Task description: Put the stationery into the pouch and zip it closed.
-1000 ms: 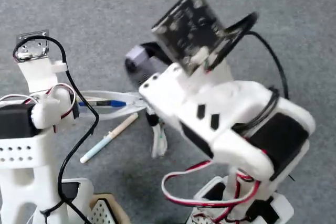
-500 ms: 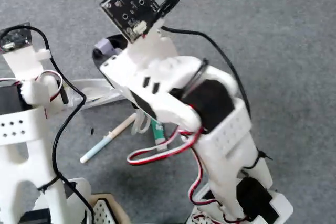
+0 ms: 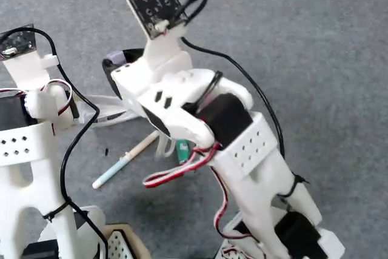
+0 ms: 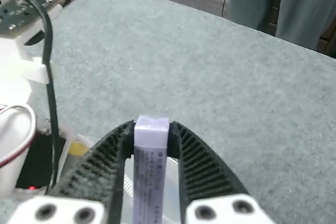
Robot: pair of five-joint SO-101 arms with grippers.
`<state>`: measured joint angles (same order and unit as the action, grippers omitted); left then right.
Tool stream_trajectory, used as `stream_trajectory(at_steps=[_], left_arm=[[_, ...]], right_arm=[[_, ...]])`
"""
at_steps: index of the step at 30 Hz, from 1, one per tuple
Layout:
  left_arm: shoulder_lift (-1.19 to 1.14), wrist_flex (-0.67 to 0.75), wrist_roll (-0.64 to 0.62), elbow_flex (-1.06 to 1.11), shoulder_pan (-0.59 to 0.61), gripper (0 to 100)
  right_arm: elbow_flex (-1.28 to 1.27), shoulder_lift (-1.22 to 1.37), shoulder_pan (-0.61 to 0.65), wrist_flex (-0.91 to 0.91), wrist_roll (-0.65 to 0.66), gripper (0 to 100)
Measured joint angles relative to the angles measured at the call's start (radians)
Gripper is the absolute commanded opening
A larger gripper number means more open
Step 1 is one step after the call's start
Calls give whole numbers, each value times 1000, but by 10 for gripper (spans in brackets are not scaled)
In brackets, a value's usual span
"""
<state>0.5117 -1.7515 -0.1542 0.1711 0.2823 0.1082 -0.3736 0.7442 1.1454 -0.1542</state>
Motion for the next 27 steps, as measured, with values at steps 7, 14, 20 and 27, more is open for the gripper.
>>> stream_trajectory(at_steps=[7,14,20,27], left_arm=[[0,0,-2,0,0,27],[0,0,0,0,2,27],[0,0,0,0,2,27],[0,0,0,0,2,27]], right_arm=[[-103,-118,100,-37,49,12],[-114,-129,143,-35,126,12],[-114,-129,143,-72,178,12],[-114,-80,143,-158,178,12]])
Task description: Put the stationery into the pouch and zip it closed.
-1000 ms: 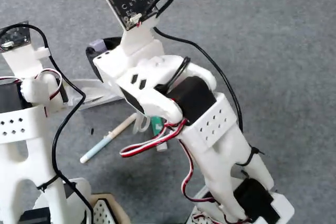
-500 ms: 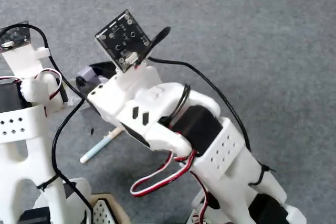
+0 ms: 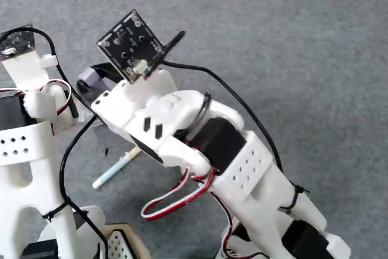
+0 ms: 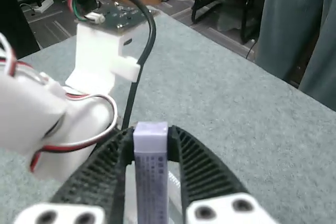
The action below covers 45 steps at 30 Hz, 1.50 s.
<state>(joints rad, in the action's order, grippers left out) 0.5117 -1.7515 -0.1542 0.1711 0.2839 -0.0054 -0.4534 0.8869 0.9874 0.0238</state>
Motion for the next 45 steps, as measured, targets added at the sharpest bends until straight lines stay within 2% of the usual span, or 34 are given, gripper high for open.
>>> stream_trajectory(at_steps=[4,13,19,24,30,40,45], left_arm=[[0,2,0,0,0,27],[-6,2,-3,-3,-2,27],[-6,2,-2,-3,-2,27],[-6,2,-2,-3,-2,27],[-6,-5,-2,-3,-5,27],[-8,0,-2,-5,-3,27],[-8,0,-2,-5,-3,27]], right_arm=[[-3,8,0,-6,0,12],[-169,2,-107,-115,0,12],[-206,-18,-107,-120,-2,13],[-207,-49,-109,-49,3,16],[-196,-69,-92,32,138,129],[-218,-66,-83,52,170,125],[-218,-66,-66,54,259,124]])
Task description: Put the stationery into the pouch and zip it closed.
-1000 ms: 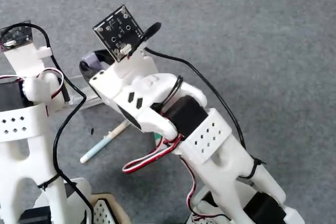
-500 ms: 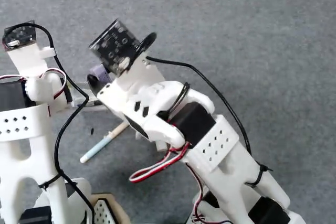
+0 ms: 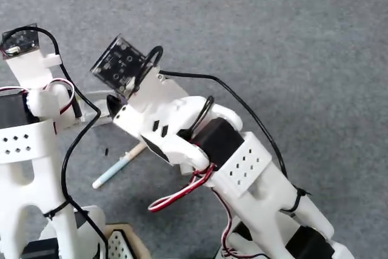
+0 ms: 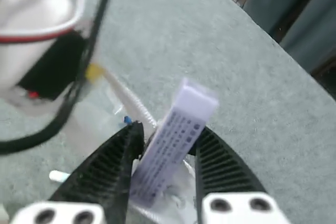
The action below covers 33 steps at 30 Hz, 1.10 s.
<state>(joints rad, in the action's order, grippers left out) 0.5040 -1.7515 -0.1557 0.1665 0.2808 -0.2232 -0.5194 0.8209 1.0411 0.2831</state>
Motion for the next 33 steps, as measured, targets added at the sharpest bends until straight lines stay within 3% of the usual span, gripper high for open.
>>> stream_trajectory(at_steps=[19,33], left_arm=[[0,2,0,0,0,27],[-2,2,0,0,0,27]], right_arm=[[51,2,41,104,219,123],[189,2,104,213,258,102]])
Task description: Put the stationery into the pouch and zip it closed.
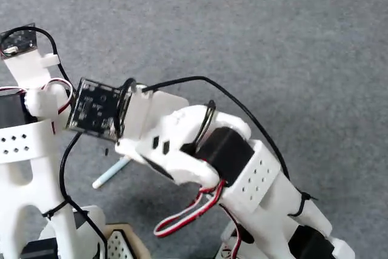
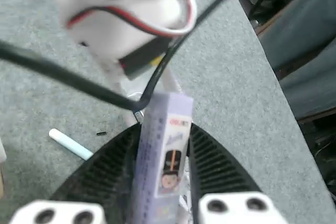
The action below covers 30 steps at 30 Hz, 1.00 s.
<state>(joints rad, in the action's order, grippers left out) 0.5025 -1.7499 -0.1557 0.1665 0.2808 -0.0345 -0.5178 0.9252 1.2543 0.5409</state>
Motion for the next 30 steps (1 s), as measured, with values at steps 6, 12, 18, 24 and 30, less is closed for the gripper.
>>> stream_trajectory(at_steps=[6,12,18,24,30], left_arm=[[0,0,0,0,0,27],[0,0,0,0,0,27],[0,0,0,0,0,27],[0,0,0,0,0,27],[0,0,0,0,0,27]], right_arm=[[-8,0,5,-15,0,102],[-87,0,9,-91,3,155],[-106,0,11,-118,3,168],[-106,25,-14,-127,3,168],[-94,-48,-104,-41,3,168]])
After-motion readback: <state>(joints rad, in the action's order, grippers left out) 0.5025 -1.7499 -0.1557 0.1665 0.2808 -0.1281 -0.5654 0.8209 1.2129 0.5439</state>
